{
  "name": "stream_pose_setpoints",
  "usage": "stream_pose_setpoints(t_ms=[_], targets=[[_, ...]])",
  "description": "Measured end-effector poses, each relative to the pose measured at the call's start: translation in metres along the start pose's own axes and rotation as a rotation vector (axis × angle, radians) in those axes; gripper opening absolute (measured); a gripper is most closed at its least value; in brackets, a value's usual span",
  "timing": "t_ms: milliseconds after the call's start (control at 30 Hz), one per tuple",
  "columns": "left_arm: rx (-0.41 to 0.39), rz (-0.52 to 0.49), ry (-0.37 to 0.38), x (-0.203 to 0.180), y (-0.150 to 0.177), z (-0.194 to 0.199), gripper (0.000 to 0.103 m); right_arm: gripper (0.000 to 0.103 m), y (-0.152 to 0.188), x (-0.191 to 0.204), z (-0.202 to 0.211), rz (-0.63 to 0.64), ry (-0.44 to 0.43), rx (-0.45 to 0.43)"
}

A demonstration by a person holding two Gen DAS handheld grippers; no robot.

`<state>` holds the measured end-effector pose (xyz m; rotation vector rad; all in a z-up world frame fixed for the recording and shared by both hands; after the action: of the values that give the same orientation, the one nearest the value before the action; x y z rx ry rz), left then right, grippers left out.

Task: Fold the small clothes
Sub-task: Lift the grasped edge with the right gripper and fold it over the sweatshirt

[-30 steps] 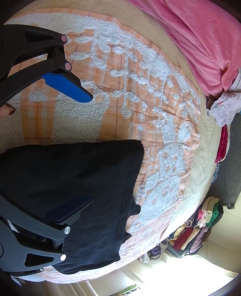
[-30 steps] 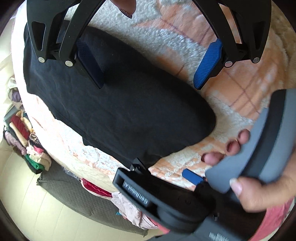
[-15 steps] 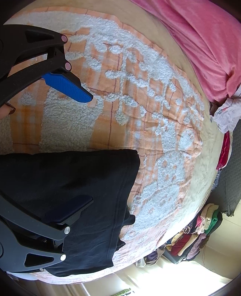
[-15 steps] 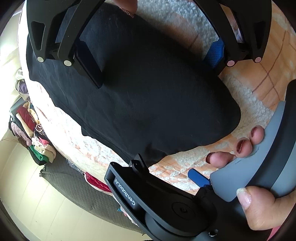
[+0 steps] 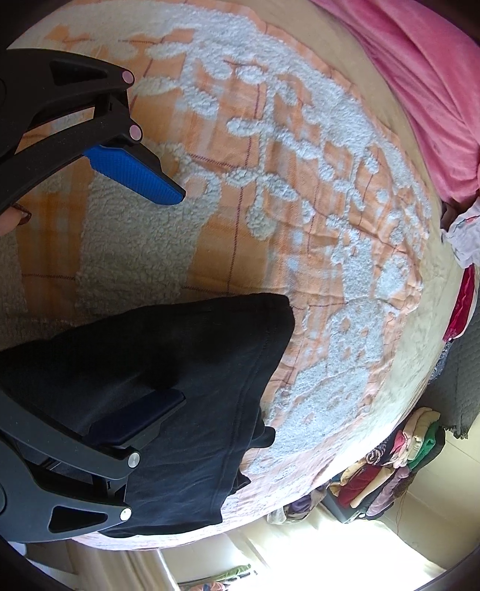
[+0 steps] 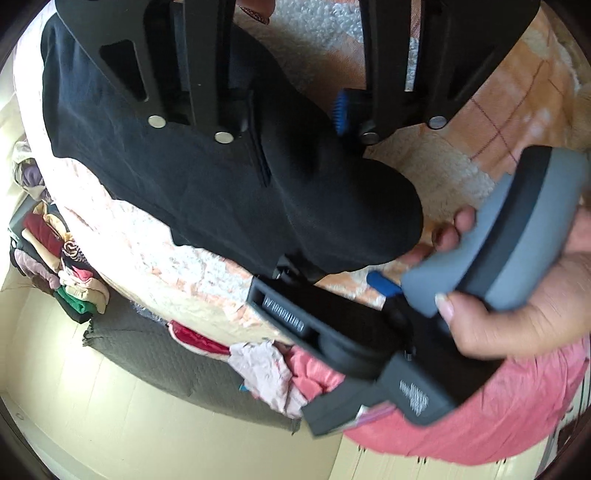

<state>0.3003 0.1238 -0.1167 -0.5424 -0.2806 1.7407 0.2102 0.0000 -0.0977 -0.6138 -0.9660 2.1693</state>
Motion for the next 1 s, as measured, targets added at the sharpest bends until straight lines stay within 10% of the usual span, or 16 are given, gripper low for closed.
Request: stream_pose_setpoints(t_ms=[233, 533, 1000], targets=[[-0.005, 0.007, 0.052, -0.013, 0.003, 0.003, 0.093, 0.019, -0.003, -0.008, 0.019, -0.047, -0.004, -0.062], [-0.045, -0.034, 0.143, -0.054, 0.01, 0.022, 0.027, 0.018, 0.0, -0.011, 0.04, -0.064, 0.014, -0.095], [-0.157, -0.132, 0.111, -0.114, 0.004, 0.077, 0.02, 0.015, 0.004, -0.055, 0.094, -0.177, 0.074, -0.199]])
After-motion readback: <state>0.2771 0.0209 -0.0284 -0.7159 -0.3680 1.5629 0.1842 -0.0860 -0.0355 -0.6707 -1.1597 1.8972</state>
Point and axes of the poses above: each gripper's, at about its wrist camera, not at the fingertips, and z roughly against the way its jaws point, x to its left, y to its underside, the point moved 9 cm from there along -z, roughly the way its jaws point, and after that the axes turned 8 degrees about -y, right-handed, at the moved point
